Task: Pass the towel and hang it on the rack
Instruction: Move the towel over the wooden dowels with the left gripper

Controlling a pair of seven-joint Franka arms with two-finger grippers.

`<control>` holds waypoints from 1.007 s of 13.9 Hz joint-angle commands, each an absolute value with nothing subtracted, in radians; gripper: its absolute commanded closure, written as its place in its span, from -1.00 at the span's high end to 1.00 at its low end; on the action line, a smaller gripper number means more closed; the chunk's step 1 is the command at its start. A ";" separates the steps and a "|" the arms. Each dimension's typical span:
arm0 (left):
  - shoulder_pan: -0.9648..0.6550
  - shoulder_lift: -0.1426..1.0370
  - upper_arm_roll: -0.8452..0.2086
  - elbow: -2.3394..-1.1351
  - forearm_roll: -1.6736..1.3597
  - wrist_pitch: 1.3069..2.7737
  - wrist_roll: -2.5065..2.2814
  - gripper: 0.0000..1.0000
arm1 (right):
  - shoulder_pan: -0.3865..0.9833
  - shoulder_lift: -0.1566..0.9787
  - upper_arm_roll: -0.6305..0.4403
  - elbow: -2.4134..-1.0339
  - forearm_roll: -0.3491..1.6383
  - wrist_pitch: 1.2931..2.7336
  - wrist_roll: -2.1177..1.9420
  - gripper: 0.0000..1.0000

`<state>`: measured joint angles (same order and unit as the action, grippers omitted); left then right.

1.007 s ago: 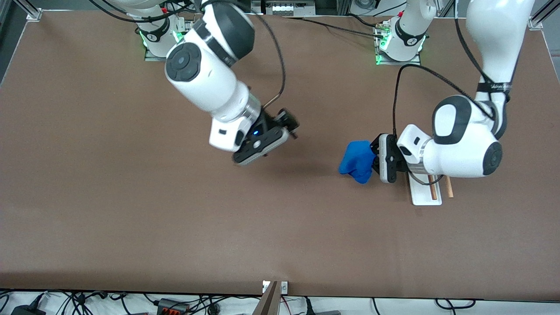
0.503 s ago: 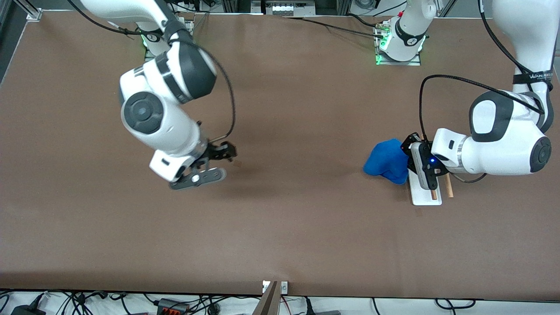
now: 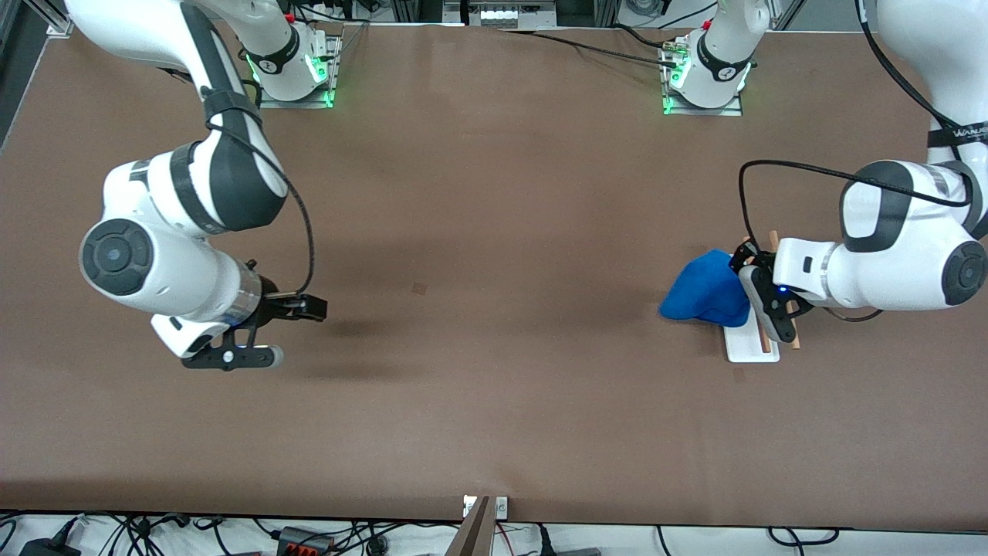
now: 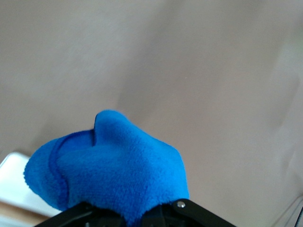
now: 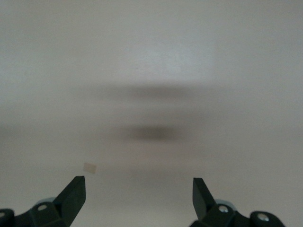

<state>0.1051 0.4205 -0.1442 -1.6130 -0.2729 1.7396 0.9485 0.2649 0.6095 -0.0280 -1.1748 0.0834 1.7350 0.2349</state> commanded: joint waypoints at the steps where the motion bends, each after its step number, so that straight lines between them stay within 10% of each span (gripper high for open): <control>1: 0.132 0.425 -0.149 -1.609 -0.201 1.723 0.911 -0.99 | 0.229 0.577 -0.017 -1.183 0.074 1.721 0.241 1.00; 14: 0.218 0.433 -0.150 -1.536 -0.060 1.652 0.948 -0.99 | 0.227 0.494 -0.014 -1.239 0.025 1.690 0.264 1.00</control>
<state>0.2115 0.4396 -0.1429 -1.5762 -0.0815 1.7089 0.9299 0.2280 0.5251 -0.0241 -1.2042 0.0333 1.6874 0.2394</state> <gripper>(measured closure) 0.956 0.000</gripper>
